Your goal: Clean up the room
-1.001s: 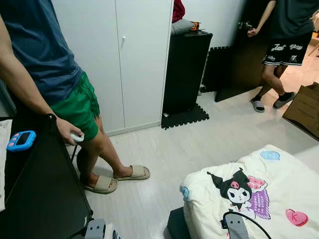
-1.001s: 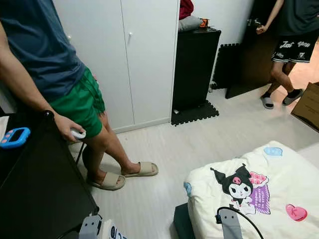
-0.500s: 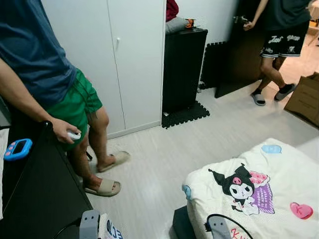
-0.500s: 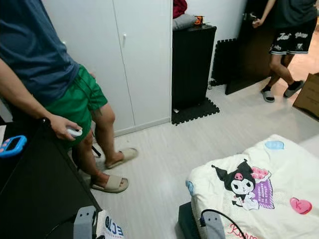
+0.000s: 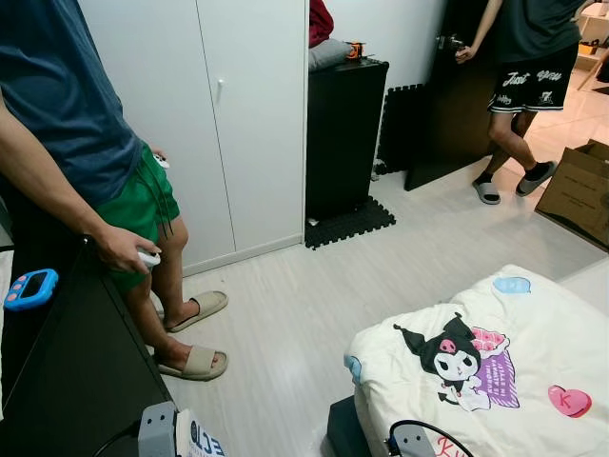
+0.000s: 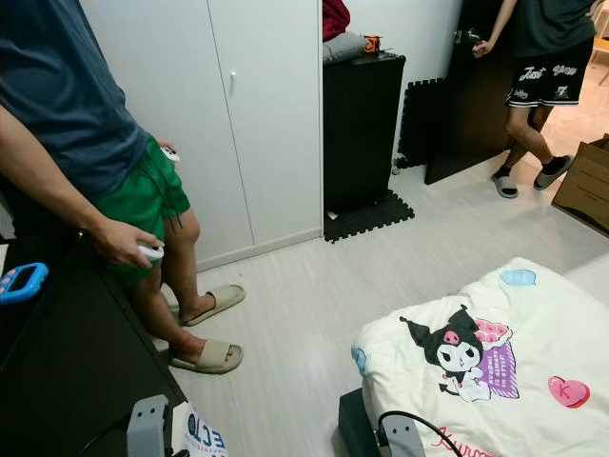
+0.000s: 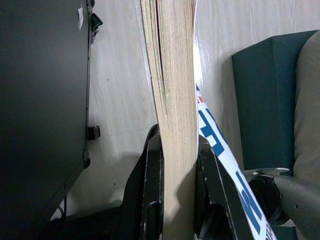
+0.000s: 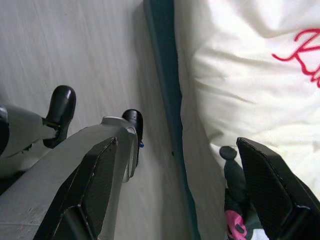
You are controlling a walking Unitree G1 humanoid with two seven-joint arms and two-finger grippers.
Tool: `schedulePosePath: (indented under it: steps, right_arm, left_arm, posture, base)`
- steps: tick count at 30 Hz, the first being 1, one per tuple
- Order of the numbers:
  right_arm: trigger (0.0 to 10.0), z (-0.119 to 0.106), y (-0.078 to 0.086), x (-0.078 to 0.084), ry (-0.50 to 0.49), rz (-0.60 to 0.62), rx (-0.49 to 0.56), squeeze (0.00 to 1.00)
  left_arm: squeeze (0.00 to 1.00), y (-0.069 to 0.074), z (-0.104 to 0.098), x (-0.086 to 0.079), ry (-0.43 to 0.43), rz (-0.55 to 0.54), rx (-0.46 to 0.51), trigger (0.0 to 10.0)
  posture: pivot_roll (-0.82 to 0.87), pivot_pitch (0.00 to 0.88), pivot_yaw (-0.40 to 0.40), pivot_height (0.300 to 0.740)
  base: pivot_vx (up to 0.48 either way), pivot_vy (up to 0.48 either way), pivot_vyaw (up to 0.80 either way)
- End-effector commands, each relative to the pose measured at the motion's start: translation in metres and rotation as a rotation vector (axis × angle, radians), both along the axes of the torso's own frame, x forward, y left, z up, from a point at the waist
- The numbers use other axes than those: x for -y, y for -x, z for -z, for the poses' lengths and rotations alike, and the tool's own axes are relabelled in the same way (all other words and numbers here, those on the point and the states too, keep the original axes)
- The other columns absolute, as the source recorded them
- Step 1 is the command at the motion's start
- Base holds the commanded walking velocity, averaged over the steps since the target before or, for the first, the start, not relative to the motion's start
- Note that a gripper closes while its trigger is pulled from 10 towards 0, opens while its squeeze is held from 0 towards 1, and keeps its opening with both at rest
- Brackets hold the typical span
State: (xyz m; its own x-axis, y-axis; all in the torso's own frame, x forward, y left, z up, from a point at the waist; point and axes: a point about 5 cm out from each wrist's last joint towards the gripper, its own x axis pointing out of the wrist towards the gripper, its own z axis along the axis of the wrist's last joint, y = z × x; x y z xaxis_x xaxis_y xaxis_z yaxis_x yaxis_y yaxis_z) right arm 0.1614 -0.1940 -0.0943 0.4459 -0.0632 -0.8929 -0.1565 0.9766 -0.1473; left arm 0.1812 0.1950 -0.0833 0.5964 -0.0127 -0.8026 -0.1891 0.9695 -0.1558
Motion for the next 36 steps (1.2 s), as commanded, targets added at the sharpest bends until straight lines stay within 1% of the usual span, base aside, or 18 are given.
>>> schedulePosePath:
  steps: [1,6,9,14,15,17,19,22,24,27,34,36]
  right_arm:
    - [10.0,-0.002,-0.006,-0.004,-0.004,-0.021,0.015,0.0]
    - [10.0,-0.001,-0.005,-0.005,-0.014,-0.005,0.014,0.0]
    - [10.0,0.0,-0.001,-0.004,-0.014,0.0,0.003,0.0]
    - [10.0,0.001,0.001,-0.003,-0.013,0.0,-0.003,0.0]
    - [10.0,0.002,0.005,-0.003,-0.014,0.002,-0.01,0.0]
    - [10.0,0.002,0.005,-0.003,-0.014,0.002,-0.01,0.0]
    - [10.0,0.005,0.011,-0.001,-0.021,0.017,-0.023,0.0]
    - [10.0,0.005,0.011,-0.001,-0.021,0.017,-0.023,0.0]
    - [10.0,0.005,0.013,-0.001,-0.023,0.026,-0.029,0.0]
    - [10.0,0.005,0.013,-0.001,-0.021,0.019,-0.03,0.0]
    - [10.0,0.005,0.012,-0.002,-0.017,-0.014,-0.032,0.0]
    - [10.0,0.005,0.012,-0.002,-0.016,-0.019,-0.032,0.0]
  left_arm:
    - [0.0,0.008,0.003,-0.006,-0.017,0.015,-0.028,10.0]
    - [0.0,0.008,0.003,-0.004,-0.015,0.022,-0.031,10.0]
    - [0.0,0.006,0.002,-0.004,0.005,-0.013,-0.018,10.0]
    - [0.0,0.005,0.002,-0.003,0.01,-0.018,-0.015,10.0]
    - [0.0,0.007,0.003,-0.002,0.012,-0.01,-0.02,10.0]
    - [0.0,0.007,0.003,-0.002,0.012,-0.01,-0.02,10.0]
    - [0.0,0.015,0.006,-0.002,0.009,0.014,-0.039,10.0]
    - [0.0,0.015,0.006,-0.002,0.009,0.014,-0.039,10.0]
    - [0.0,0.018,0.007,-0.004,0.006,0.02,-0.049,10.0]
    - [0.0,0.018,0.007,-0.005,0.005,0.02,-0.049,10.0]
    - [0.0,0.012,0.004,-0.007,0.005,0.018,-0.032,10.0]
    - [0.0,0.012,0.004,-0.007,0.004,0.019,-0.032,10.0]
  posture:
    - [-0.02,0.0,0.014,0.74]
    - [-0.02,0.0,0.009,0.74]
    - [-0.02,0.0,0.005,0.74]
    - [-0.03,0.0,0.001,0.74]
    - [-0.04,0.0,0.003,0.74]
    - [-0.04,0.0,0.003,0.74]
    - [-0.04,0.0,0.012,0.74]
    - [-0.04,0.0,0.012,0.74]
    - [-0.03,0.0,0.015,0.74]
    - [-0.03,0.0,0.016,0.74]
    - [-0.01,0.0,0.009,0.74]
    - [-0.02,0.0,0.008,0.74]
  base:
    - [0.0,0.0,0.0]
    - [0.0,0.0,0.0]
    - [0.0,0.0,0.0]
    - [0.0,0.0,0.0]
    - [0.0,0.0,0.0]
    - [0.0,0.0,0.0]
    - [0.0,0.0,0.0]
    - [0.0,0.0,0.0]
    - [0.0,0.0,0.0]
    - [0.0,0.0,0.0]
    - [0.0,0.0,0.0]
    - [0.24,0.0,0.0]
